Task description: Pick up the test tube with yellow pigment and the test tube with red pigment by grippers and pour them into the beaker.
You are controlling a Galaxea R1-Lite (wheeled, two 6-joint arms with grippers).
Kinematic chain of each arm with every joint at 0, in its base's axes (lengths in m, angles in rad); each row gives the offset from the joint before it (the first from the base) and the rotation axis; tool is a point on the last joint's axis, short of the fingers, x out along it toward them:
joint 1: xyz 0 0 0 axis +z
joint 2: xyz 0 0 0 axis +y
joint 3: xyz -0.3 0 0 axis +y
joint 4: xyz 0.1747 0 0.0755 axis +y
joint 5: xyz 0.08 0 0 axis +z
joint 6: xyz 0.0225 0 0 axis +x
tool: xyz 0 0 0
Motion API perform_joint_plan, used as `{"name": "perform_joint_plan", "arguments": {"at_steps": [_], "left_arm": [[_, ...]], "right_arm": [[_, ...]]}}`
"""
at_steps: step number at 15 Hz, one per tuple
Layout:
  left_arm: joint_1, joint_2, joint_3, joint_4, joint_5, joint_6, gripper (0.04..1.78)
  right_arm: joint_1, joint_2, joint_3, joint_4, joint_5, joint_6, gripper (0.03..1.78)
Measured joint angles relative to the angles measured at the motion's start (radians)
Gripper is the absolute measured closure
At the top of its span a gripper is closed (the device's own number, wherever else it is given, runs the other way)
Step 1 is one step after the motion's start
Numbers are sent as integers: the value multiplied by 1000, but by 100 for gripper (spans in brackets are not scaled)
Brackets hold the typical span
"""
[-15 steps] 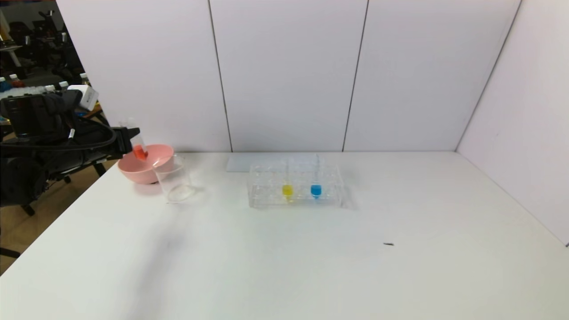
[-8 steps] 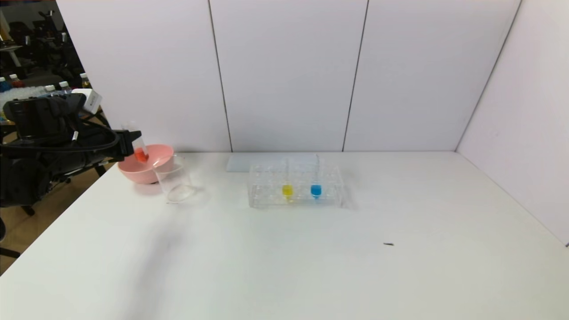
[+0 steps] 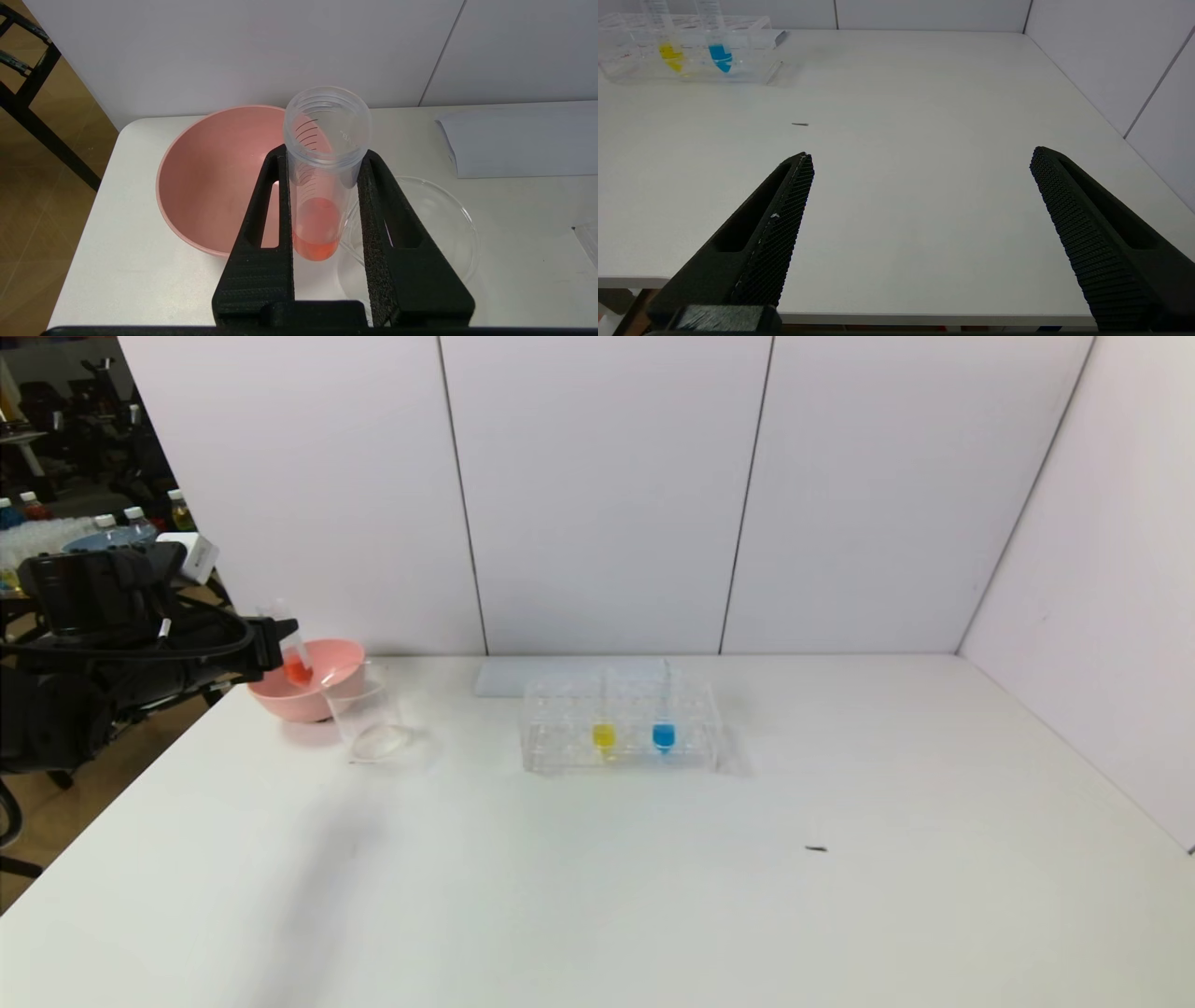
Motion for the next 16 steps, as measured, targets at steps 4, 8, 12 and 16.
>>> {"name": "perform_joint_plan", "arguments": {"at_steps": [4, 8, 12, 16], "left_arm": [[0, 7, -4, 0, -1, 3, 138], [0, 9, -6, 0, -1, 36, 138], [0, 9, -6, 3, -3, 38, 138], [-1, 9, -6, 9, -4, 84, 138]], "right_arm": [[0, 0, 0, 0, 0, 0, 11], [0, 0, 0, 0, 0, 0, 11], [0, 0, 0, 0, 0, 0, 11], [0, 0, 0, 0, 0, 0, 11]]}}
